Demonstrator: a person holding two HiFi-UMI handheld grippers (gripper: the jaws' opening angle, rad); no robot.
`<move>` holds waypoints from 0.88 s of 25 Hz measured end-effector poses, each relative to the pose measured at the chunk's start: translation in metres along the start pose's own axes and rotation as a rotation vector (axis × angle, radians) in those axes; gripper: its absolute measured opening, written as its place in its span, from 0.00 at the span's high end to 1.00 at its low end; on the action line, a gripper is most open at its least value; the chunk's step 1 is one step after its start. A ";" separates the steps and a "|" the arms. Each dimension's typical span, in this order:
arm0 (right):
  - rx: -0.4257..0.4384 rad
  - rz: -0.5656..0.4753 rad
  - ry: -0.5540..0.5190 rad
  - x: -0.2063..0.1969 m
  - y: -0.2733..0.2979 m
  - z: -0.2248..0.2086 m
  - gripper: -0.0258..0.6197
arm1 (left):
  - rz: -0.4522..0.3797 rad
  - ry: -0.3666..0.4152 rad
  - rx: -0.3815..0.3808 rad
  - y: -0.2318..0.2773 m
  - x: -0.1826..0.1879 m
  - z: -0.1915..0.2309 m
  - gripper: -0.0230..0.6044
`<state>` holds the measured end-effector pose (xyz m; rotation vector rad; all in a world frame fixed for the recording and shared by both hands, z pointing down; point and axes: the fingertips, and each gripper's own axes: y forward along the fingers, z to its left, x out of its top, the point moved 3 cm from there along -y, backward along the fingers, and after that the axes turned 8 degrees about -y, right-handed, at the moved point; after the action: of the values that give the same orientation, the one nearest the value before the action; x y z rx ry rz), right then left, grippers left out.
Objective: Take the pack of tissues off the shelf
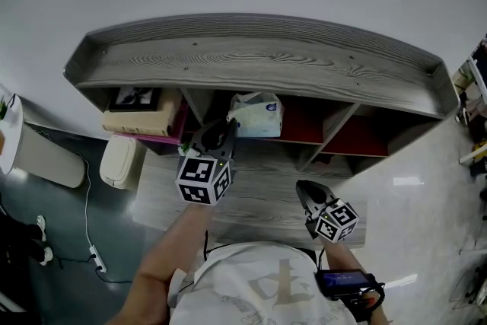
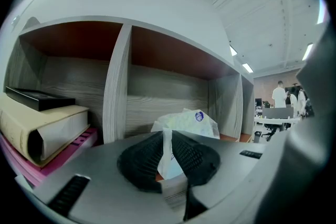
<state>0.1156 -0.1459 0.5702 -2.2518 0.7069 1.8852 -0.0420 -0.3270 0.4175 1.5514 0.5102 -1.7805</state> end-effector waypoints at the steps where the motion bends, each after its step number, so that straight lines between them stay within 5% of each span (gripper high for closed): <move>1: 0.001 -0.001 0.000 0.000 0.001 0.000 0.95 | -0.002 0.001 0.001 0.000 0.000 0.000 0.86; 22: -0.008 -0.003 0.008 -0.002 -0.002 -0.002 0.95 | -0.042 0.006 -0.025 -0.005 0.005 -0.007 0.91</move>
<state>0.1180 -0.1438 0.5724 -2.2653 0.6982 1.8826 -0.0413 -0.3202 0.4102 1.5403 0.5697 -1.7945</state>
